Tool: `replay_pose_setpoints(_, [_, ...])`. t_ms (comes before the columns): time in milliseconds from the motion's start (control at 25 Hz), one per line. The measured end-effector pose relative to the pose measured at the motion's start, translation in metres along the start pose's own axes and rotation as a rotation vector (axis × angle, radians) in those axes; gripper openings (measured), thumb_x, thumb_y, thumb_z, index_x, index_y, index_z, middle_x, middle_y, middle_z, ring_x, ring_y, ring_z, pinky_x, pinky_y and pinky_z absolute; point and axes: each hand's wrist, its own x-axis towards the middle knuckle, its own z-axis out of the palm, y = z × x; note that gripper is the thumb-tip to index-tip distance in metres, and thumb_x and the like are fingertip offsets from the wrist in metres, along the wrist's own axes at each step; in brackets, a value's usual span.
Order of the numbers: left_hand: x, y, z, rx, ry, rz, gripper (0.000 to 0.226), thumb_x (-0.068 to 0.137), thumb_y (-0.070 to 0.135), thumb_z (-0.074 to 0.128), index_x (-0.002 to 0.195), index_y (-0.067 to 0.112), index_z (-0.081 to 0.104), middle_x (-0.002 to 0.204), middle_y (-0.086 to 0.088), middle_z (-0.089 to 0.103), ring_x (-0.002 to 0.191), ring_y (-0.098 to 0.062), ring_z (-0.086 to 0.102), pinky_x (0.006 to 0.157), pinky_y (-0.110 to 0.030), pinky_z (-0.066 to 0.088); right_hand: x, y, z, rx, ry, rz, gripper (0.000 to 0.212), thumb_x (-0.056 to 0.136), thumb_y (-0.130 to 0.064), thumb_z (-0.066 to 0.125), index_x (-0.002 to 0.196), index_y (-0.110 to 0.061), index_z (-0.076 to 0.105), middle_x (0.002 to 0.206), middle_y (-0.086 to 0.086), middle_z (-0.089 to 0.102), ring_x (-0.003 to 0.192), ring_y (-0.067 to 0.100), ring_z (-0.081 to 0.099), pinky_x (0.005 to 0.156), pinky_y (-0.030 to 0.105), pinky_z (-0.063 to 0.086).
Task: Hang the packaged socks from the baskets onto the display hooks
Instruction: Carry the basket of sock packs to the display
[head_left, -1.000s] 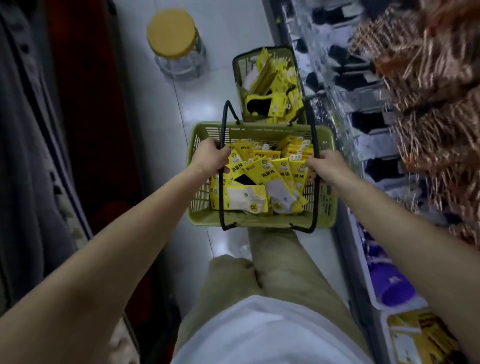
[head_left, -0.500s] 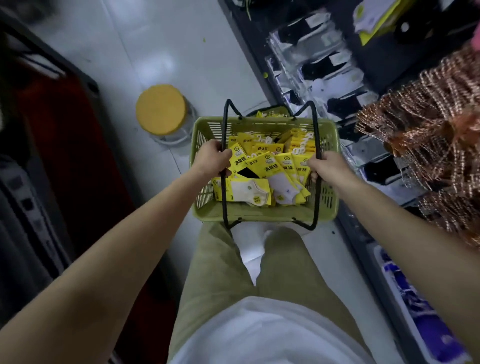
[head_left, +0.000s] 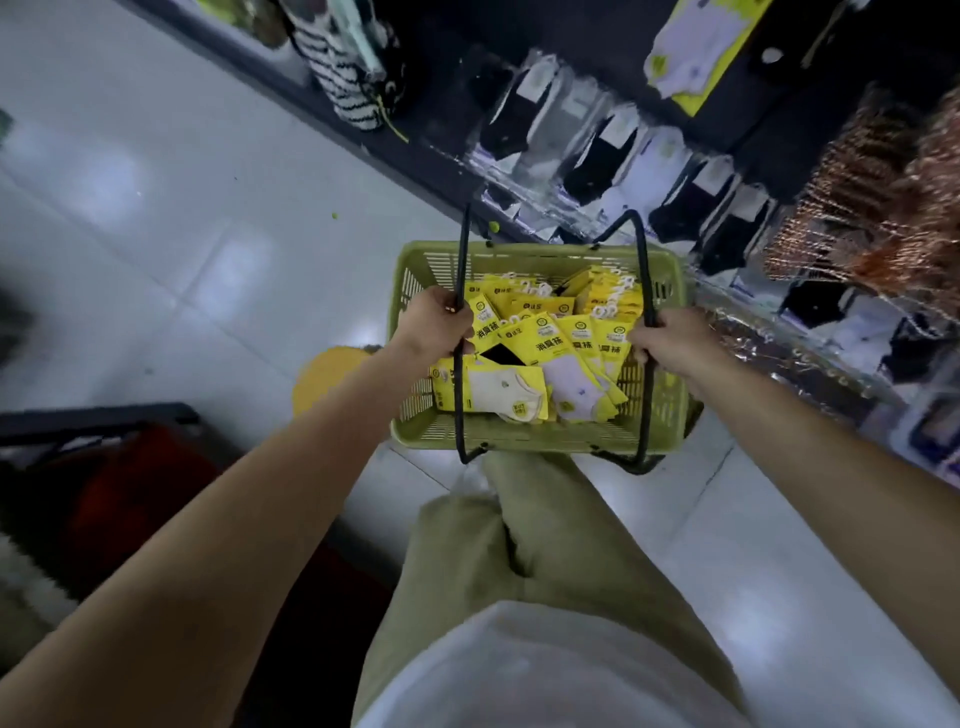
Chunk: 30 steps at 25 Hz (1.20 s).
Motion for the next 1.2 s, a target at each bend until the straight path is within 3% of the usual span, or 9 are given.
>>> replay_pose_setpoints(80, [0.028, 0.014, -0.016, 0.062, -0.028, 0.014, 0.011, 0.092, 0.015, 0.049, 0.082, 0.014, 0.053, 0.067, -0.001, 0.062, 0.044, -0.009, 0.063, 0.042, -0.021, 0.05, 0.014, -0.016, 0.009, 0.071, 0.008, 0.031, 0.019, 0.086, -0.007, 0.054, 0.068, -0.012, 0.054, 0.063, 0.006, 0.055, 0.06, 0.018, 0.052, 0.056, 0.027, 0.041])
replay_pose_setpoints(240, [0.068, 0.043, -0.036, 0.139, -0.083, 0.032, 0.016, 0.092, 0.013, 0.05, 0.076, 0.018, 0.051, 0.068, -0.003, 0.062, 0.048, -0.012, 0.064, 0.062, -0.036, 0.056, 0.035, -0.047, 0.017, 0.164, 0.018, 0.109, 0.019, 0.085, -0.005, 0.055, 0.068, -0.013, 0.054, 0.063, 0.006, 0.055, 0.06, 0.018, 0.052, 0.055, 0.026, 0.042])
replay_pose_setpoints(400, [0.097, 0.069, -0.06, 0.198, -0.111, 0.079, 0.006, 0.093, 0.013, 0.049, 0.089, 0.011, 0.053, 0.069, -0.003, 0.062, 0.045, -0.008, 0.063, 0.059, -0.033, 0.056, 0.049, -0.079, 0.022, 0.166, 0.029, 0.125, 0.021, 0.082, -0.005, 0.053, 0.062, -0.01, 0.053, 0.061, 0.007, 0.054, 0.059, 0.018, 0.05, 0.055, 0.026, 0.04])
replay_pose_setpoints(560, [0.132, 0.087, -0.084, 0.221, -0.136, 0.093, 0.009, 0.094, 0.013, 0.048, 0.091, 0.008, 0.055, 0.069, -0.002, 0.061, 0.046, -0.008, 0.063, 0.053, -0.027, 0.054, 0.068, -0.11, 0.033, 0.244, 0.088, 0.145, 0.008, 0.085, -0.008, 0.056, 0.078, -0.011, 0.052, 0.067, 0.006, 0.053, 0.058, 0.015, 0.05, 0.054, 0.026, 0.038])
replay_pose_setpoints(800, [0.193, 0.098, -0.133, 0.264, -0.222, 0.122, 0.003, 0.093, 0.01, 0.051, 0.094, 0.008, 0.053, 0.069, -0.004, 0.06, 0.053, -0.015, 0.063, 0.067, -0.038, 0.056, 0.101, -0.155, 0.076, 0.349, 0.167, 0.185, 0.01, 0.083, -0.007, 0.06, 0.079, -0.012, 0.053, 0.065, 0.005, 0.053, 0.057, 0.016, 0.051, 0.051, 0.025, 0.04])
replay_pose_setpoints(1000, [0.261, 0.082, -0.189, 0.293, -0.31, 0.165, 0.004, 0.093, 0.01, 0.053, 0.091, 0.006, 0.053, 0.068, -0.005, 0.06, 0.047, -0.011, 0.063, 0.056, -0.03, 0.057, 0.135, -0.189, 0.138, 0.376, 0.26, 0.273, 0.005, 0.084, -0.005, 0.058, 0.081, -0.007, 0.055, 0.064, 0.009, 0.054, 0.059, 0.021, 0.053, 0.064, 0.033, 0.047])
replay_pose_setpoints(1200, [0.325, 0.033, -0.226, 0.331, -0.332, 0.18, 0.016, 0.095, 0.014, 0.048, 0.08, 0.016, 0.048, 0.069, -0.006, 0.06, 0.06, -0.024, 0.063, 0.068, -0.04, 0.055, 0.183, -0.204, 0.207, 0.34, 0.218, 0.283, 0.008, 0.089, -0.012, 0.056, 0.084, -0.007, 0.055, 0.073, 0.014, 0.056, 0.066, 0.024, 0.053, 0.057, 0.029, 0.038])
